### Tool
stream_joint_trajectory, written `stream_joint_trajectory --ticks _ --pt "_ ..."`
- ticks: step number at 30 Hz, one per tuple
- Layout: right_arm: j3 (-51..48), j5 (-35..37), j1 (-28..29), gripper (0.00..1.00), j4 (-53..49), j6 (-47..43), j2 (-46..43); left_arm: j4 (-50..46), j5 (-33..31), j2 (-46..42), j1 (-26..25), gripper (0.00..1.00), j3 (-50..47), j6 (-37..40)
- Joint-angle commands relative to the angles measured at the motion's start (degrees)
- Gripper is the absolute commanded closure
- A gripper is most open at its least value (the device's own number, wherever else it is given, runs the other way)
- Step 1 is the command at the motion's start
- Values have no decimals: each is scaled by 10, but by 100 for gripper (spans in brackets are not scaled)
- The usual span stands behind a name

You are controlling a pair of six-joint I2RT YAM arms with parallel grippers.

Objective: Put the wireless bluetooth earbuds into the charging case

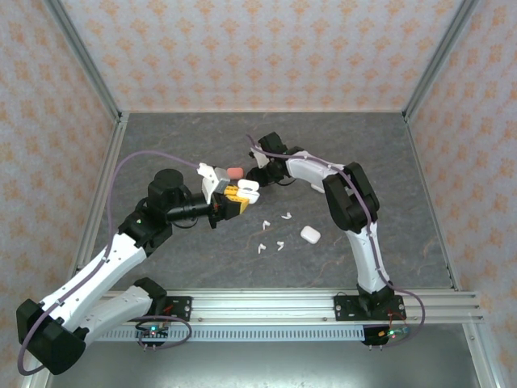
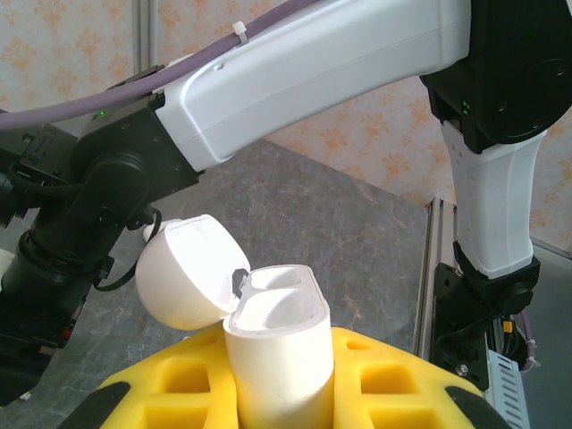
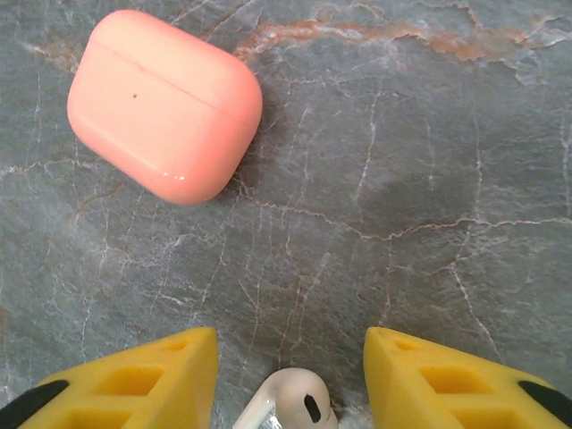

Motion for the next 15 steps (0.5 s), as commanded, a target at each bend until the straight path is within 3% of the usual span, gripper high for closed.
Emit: stream_joint_trajectory --ticks 1,15 --pt "-10 8 9 57 -24 -13 8 12 -2 -2 -3 88 16 2" --pt "-29 22 13 75 -40 -24 -1 5 -4 -6 -2 88 15 4"
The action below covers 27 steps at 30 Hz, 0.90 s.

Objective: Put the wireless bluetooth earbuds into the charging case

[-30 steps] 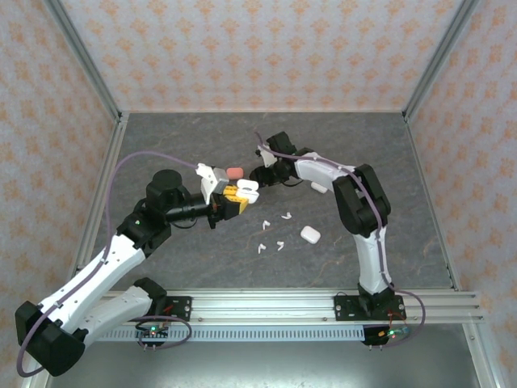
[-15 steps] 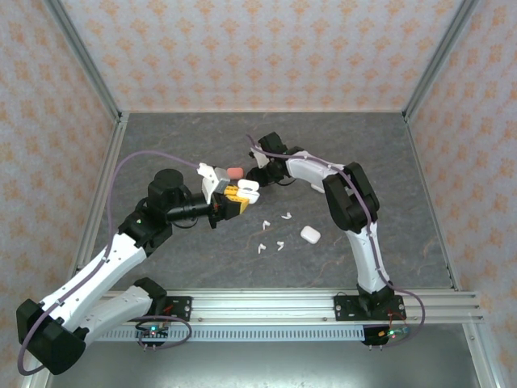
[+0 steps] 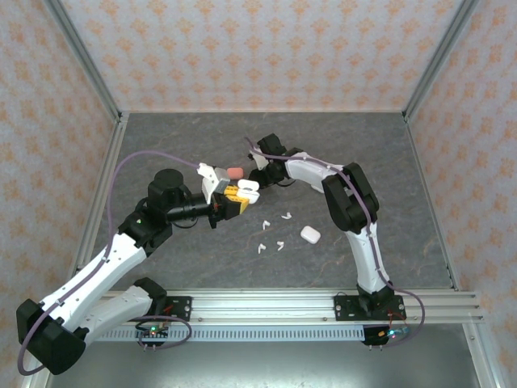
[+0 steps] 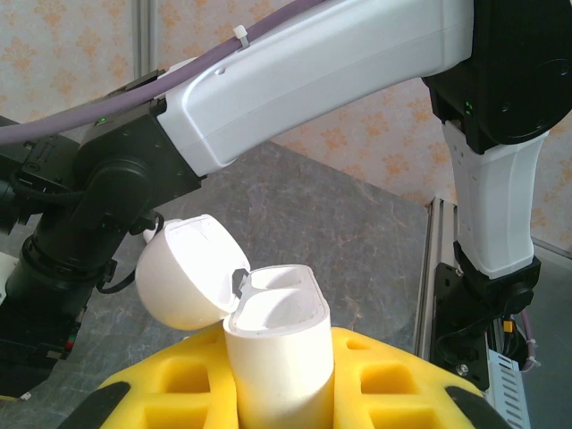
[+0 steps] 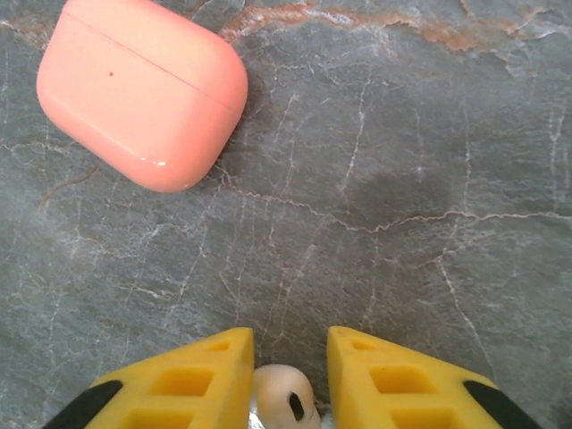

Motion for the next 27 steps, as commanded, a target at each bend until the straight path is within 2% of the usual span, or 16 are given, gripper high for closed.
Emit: stream_joint_trajectory --ticks 1,6,12,22,27 --pt "-22 -1 9 77 -42 -5 -2 5 -4 -6 -2 88 16 4" --pt "-30 0 9 80 -33 -2 -21 5 -9 -8 -2 89 13 2" --pt "-68 12 10 81 0 10 -94 30 -24 -14 -2 89 -3 -12" --pt "-191 51 8 81 81 40 -313 112 -26 7 -2 88 -35 -66" --pt "-250 45 8 81 130 52 -435 130 -24 30 -4 89 -32 -80"
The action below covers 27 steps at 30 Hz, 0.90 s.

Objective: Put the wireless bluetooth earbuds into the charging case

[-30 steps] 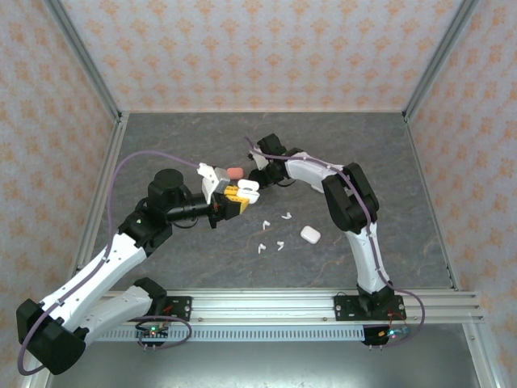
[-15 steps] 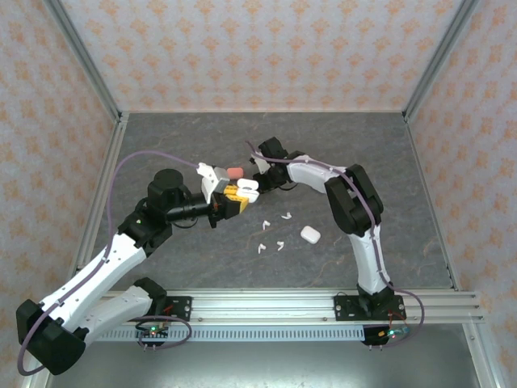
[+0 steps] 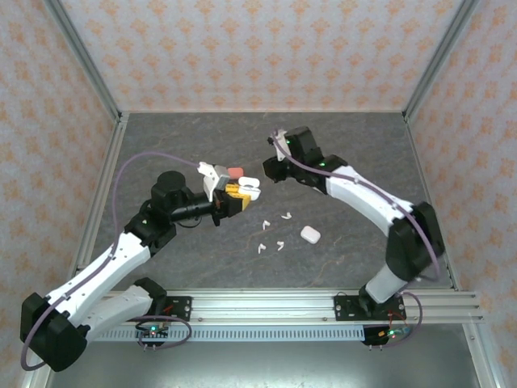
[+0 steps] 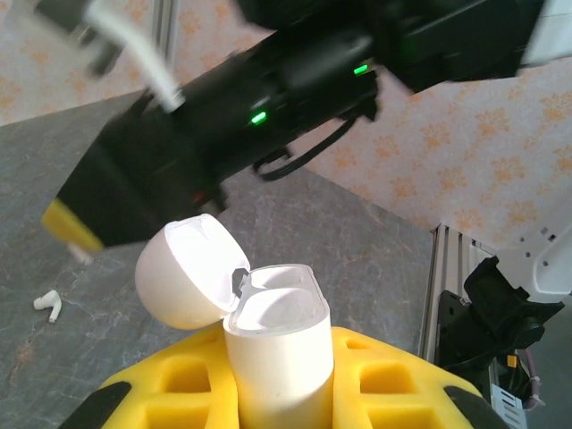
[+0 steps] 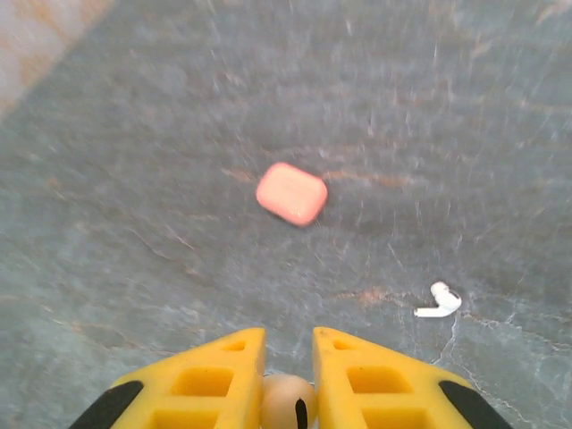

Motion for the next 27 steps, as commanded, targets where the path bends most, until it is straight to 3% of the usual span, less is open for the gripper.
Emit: stream_joint_trajectory --ticks 1,11,27 --pt "-39 4 3 81 58 15 -70 51 -5 15 -3 89 3 -22" --pt "-148 -43 20 81 211 26 -226 72 26 80 -8 91 30 -40" --pt "-176 -39 85 81 248 -8 -222 71 47 103 -22 91 49 -30"
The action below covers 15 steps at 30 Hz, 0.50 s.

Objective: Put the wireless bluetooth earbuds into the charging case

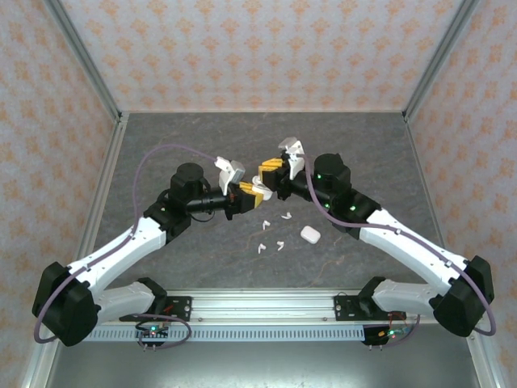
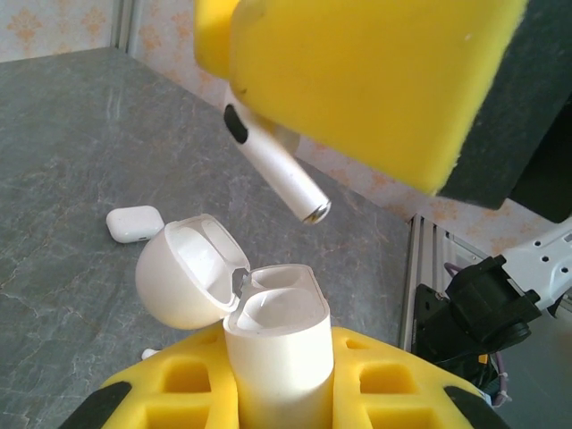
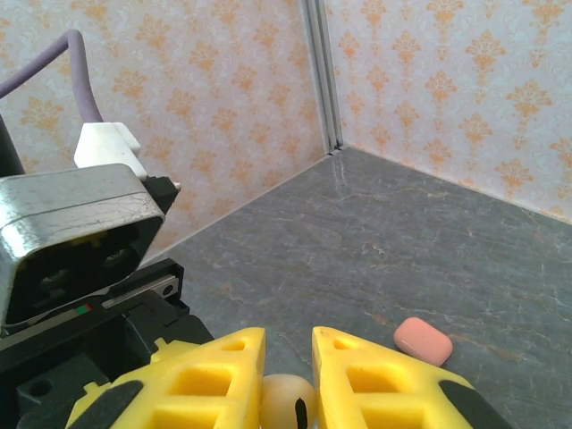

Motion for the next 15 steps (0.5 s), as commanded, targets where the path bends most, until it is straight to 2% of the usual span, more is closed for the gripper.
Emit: stream_joint_trajectory --ticks 1,15 --pt "-7 -8 2 81 29 -10 5 20 15 -2 -6 91 22 4" --pt "-25 -36 10 81 25 1 7 15 14 -4 -6 91 25 9"
